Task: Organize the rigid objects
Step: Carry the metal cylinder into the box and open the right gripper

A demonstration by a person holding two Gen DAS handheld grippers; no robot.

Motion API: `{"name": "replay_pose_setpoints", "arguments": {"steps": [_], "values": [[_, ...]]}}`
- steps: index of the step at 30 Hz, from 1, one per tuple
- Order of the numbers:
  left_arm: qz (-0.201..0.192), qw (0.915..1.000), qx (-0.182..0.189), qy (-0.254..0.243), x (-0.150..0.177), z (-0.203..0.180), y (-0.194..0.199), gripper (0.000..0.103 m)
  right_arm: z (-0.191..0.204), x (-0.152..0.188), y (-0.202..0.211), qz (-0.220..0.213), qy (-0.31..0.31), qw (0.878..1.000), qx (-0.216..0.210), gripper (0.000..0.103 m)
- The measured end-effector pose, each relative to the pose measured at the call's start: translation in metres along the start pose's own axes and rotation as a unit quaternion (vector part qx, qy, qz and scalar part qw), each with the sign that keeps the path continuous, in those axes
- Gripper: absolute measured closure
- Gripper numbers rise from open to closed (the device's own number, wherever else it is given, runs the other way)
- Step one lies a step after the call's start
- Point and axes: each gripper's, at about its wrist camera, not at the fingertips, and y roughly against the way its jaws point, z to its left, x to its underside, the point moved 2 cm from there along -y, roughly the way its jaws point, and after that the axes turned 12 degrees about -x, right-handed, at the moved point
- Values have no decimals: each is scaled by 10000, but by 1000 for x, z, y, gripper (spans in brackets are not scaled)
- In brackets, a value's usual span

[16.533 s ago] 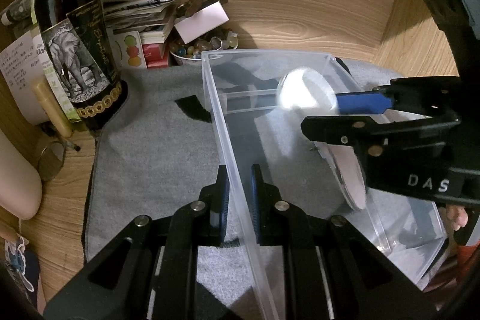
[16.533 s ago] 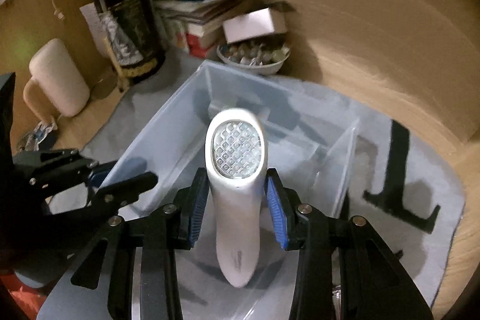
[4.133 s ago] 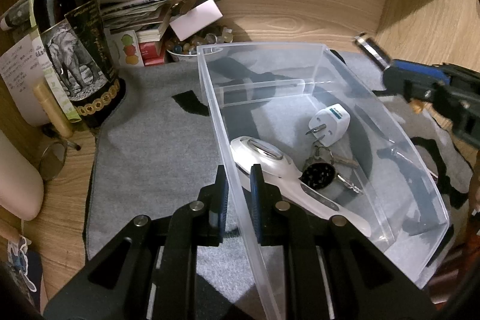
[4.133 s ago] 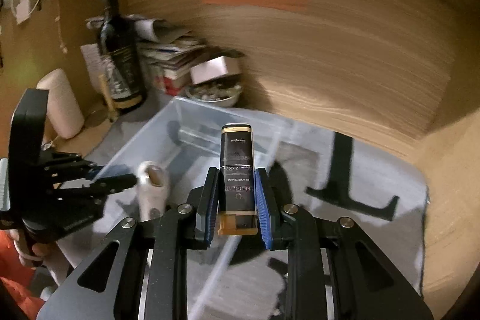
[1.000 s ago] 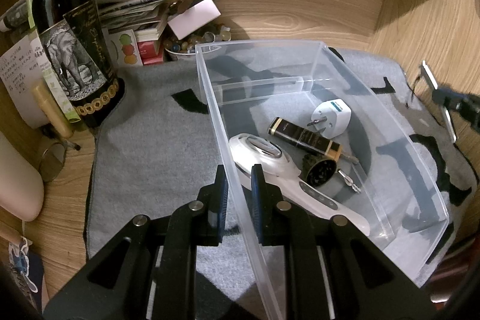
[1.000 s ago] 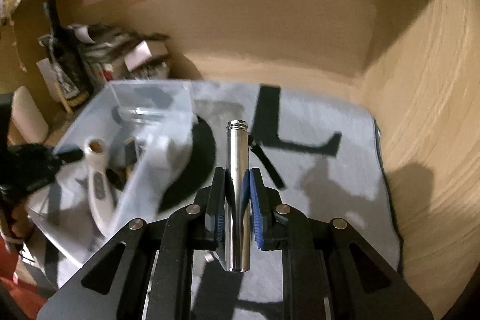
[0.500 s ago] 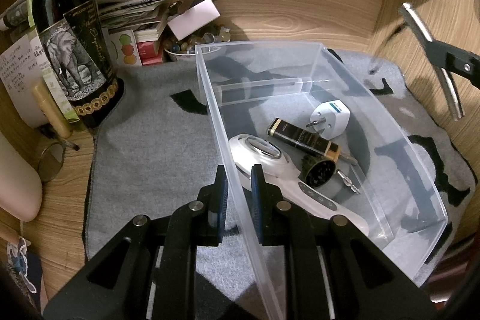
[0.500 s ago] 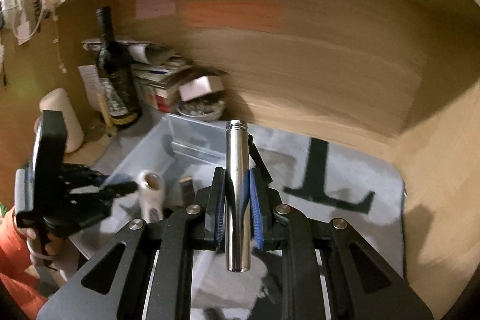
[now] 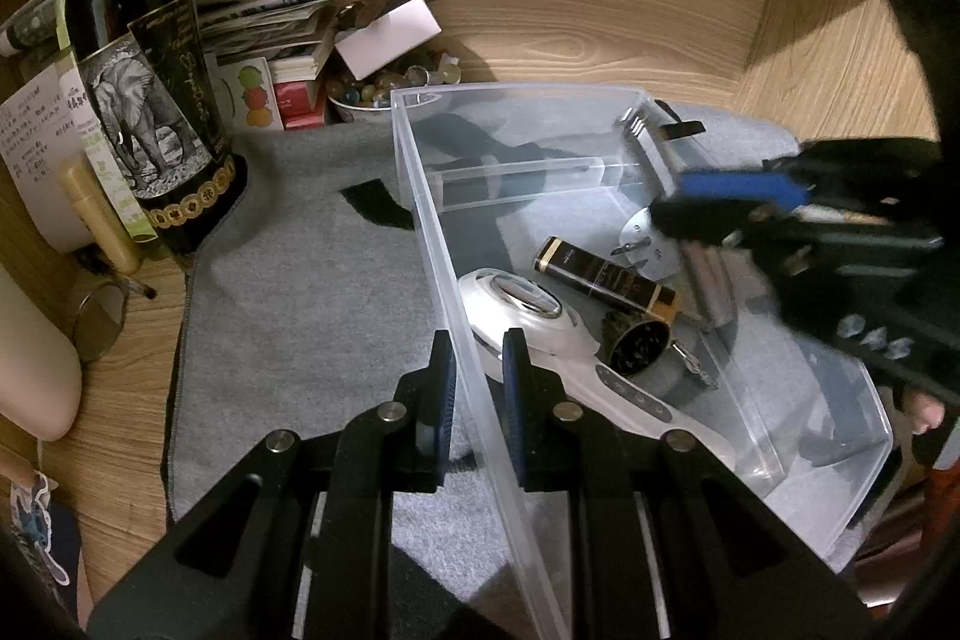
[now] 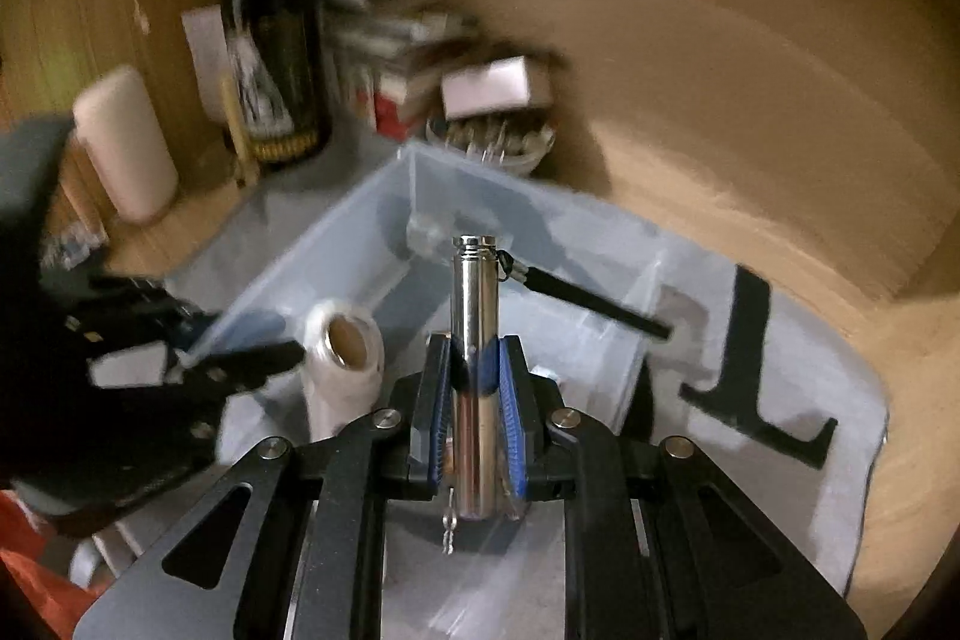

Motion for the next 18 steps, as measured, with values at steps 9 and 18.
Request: {"name": "replay_pose_setpoints", "arguments": {"steps": [9,18], "values": [[3,10000,42,12,0,1,0,87,-7,4,-26,588,18,9983,-50,89],[6,10000,50,17,0,1,0,87,-2,4,-10,354,36,9994,-44,74]]}}
